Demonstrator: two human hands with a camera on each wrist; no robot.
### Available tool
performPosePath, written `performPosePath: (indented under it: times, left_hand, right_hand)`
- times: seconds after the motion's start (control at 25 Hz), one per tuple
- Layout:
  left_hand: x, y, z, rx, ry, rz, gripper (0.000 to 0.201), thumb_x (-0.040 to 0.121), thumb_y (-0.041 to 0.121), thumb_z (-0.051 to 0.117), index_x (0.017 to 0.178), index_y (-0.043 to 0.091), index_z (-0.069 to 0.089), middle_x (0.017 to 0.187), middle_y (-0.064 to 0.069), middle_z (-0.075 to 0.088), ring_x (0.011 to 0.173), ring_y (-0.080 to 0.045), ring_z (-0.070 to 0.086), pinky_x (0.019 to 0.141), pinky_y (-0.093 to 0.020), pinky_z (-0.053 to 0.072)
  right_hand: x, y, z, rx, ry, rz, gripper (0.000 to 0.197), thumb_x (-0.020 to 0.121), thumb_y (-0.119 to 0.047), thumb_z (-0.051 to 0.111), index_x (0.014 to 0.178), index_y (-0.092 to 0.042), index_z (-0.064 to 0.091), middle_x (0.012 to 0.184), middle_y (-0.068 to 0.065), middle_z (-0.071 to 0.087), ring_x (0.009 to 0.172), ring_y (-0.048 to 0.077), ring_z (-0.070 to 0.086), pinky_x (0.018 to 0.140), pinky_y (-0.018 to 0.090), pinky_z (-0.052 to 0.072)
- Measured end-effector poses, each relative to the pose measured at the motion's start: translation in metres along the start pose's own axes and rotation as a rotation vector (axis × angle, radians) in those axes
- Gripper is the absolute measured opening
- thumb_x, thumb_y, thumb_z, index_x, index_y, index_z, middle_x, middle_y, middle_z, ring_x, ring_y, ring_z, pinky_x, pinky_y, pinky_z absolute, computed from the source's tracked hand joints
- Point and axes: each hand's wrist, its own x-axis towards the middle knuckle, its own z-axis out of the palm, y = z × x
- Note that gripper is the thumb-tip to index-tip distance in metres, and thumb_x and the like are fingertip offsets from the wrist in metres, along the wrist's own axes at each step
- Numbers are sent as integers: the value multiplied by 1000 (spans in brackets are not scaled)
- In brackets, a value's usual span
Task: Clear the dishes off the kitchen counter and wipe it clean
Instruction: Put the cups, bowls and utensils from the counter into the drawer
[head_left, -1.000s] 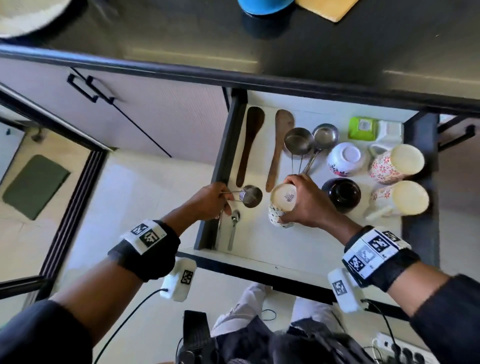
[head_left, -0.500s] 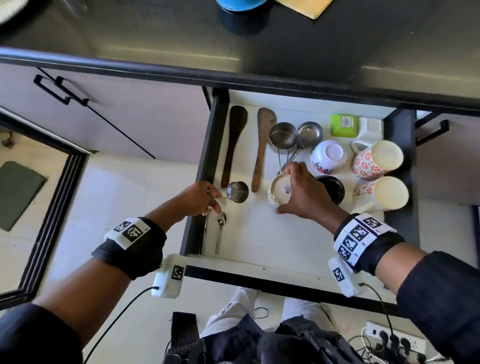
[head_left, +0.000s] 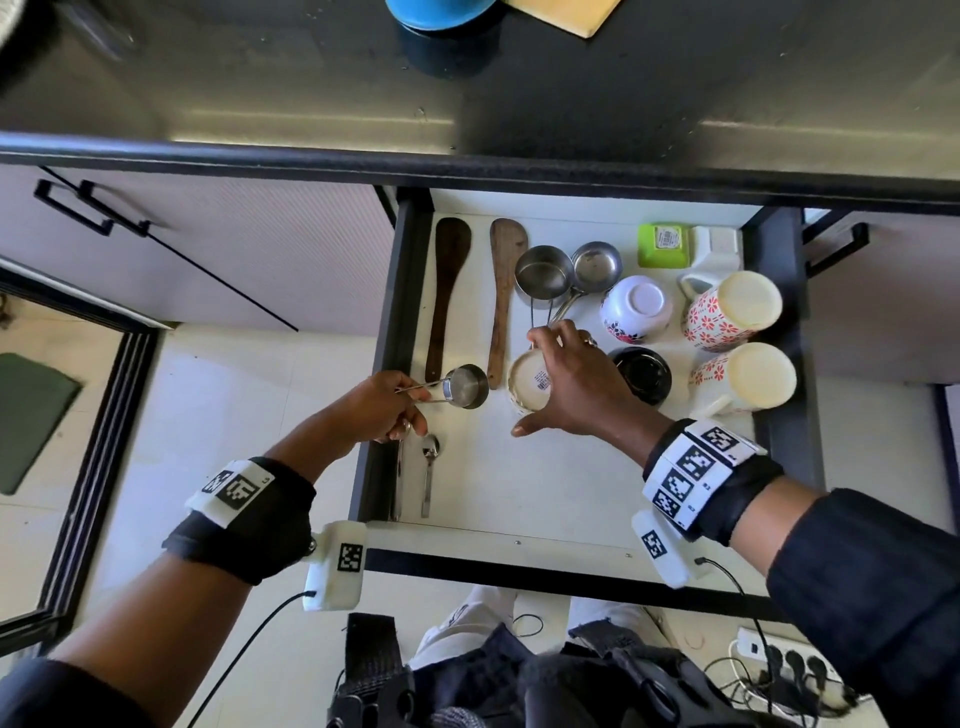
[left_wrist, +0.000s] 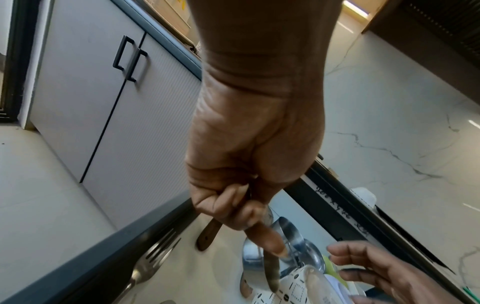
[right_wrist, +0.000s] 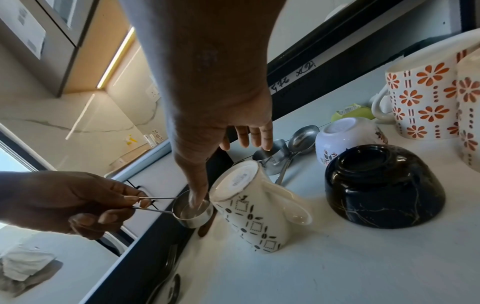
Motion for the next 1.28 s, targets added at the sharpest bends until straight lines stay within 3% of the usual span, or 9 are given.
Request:
performPosePath:
  times: [0.16,0.32,0.44,0.56,0.64,0.76,0.92,1.12,1.28]
  left_hand:
    - [-19,1,-11,11,-141,86,19,103,17,46,105,1,56,72,-10,68,51,-15,47,47,-20,36]
    - [-28,4,-8,69,-268,66,26,99,23,50,107,-1,57,75,-11,69,53,-14,48,48,-18,38]
    - [-26,9,-2,172,-288,29,27,98,25,50,108,0,58,73,-10,70,53,-12,49,50,-18,38]
    - [-25,15,1,212,-307,31,25,99,25,50,105,3,60,73,-9,70,54,-12,49,51,-18,39]
    - [-22,18,3,225,-333,40,24,99,25,50,104,4,59,75,-9,71,55,-13,49,52,-19,39]
    - [-11,24,11,286,-386,33,21,100,23,49,108,5,57,81,-11,73,57,-13,50,55,-22,39]
    - [7,46,40,400,-462,26,17,101,19,49,111,6,55,81,-4,75,63,-14,50,58,-23,39]
    - [28,70,73,521,-521,40,17,102,16,48,115,5,49,88,-5,76,60,-13,45,56,-23,36]
    - [34,74,86,570,-561,19,18,102,17,49,115,5,50,94,-7,76,55,-9,44,53,-20,35]
  right_hand:
    - [-14,4,-7,119,138,-43,93,57,-48,88,133,-20,43,128,2,40,115,24,46,89,35,48]
    - [-10,13,-4,-12,-34,-13,107,60,-52,85,147,-28,29,141,2,34,123,26,45,91,39,49]
    - [-5,11,2,-87,-145,-4,102,64,-48,83,147,-34,25,141,2,37,117,29,54,84,37,48]
    - [-10,7,-2,-203,-181,-27,98,62,-41,83,141,-25,27,128,7,45,99,32,62,67,33,41]
    - [-28,16,-6,-309,-241,-20,102,60,-41,83,140,-18,25,124,10,48,96,33,62,64,32,35]
    - [-74,43,-9,-430,-321,21,102,57,-46,83,137,-12,28,127,13,50,96,32,62,64,32,37]
    - [-119,79,-16,-408,-356,210,100,59,-63,76,132,-12,30,107,9,65,95,29,64,73,35,46]
    - [-137,113,-27,-259,-223,499,99,56,-68,76,128,-14,35,108,2,65,97,27,66,74,32,45]
    - [-139,127,-32,-207,-141,602,99,54,-71,77,127,-16,37,104,1,66,97,26,66,72,31,40]
